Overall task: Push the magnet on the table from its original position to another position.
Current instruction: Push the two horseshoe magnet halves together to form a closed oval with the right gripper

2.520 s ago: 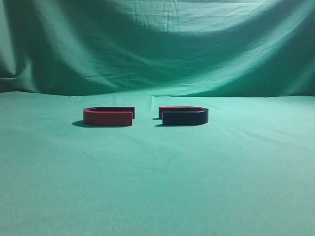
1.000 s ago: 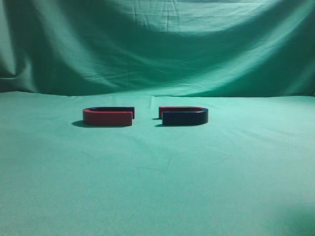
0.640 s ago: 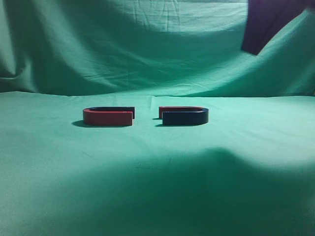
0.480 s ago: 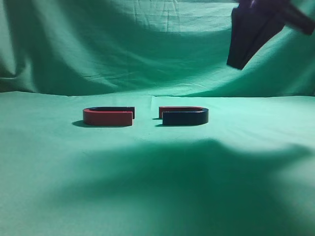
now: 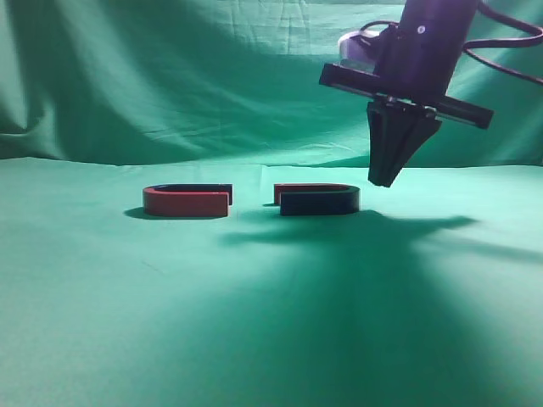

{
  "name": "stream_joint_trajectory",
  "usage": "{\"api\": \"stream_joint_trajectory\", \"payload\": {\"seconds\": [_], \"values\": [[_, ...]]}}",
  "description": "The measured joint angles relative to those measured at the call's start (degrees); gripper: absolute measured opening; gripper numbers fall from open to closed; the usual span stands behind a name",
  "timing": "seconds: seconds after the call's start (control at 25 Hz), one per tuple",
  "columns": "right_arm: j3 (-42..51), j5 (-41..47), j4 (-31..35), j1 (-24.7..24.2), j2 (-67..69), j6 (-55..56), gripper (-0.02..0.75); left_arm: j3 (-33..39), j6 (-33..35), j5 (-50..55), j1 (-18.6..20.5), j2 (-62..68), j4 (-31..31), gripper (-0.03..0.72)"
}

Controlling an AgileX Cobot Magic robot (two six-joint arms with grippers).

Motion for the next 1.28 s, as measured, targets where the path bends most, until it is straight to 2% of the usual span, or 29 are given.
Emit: {"api": "stream_joint_trajectory", "payload": {"seconds": [0.56, 0.88, 1.04, 1.16, 1.28], "values": [[-1.43, -1.42, 3.68, 0.30, 3.99, 0.47, 0.000, 0.00, 0.00, 0.00, 0.00, 0.00, 0.00, 0.372], [-1.43, -4.54, 4.35, 4.54, 3.99, 0.57, 0.000, 0.00, 0.00, 0.00, 0.00, 0.00, 0.00, 0.372], [-1.43, -5.33, 4.57, 4.76, 3.99, 1.55, 0.000, 0.00, 0.00, 0.00, 0.00, 0.00, 0.00, 0.372], [-1.54, -3.80, 4.31, 4.76, 3.99, 1.80, 0.000, 0.00, 0.00, 0.00, 0.00, 0.00, 0.00, 0.372], [-4.07, 2.42, 3.76, 4.76, 2.98, 1.89, 0.000, 0.00, 0.00, 0.00, 0.00, 0.00, 0.00, 0.372]]}}
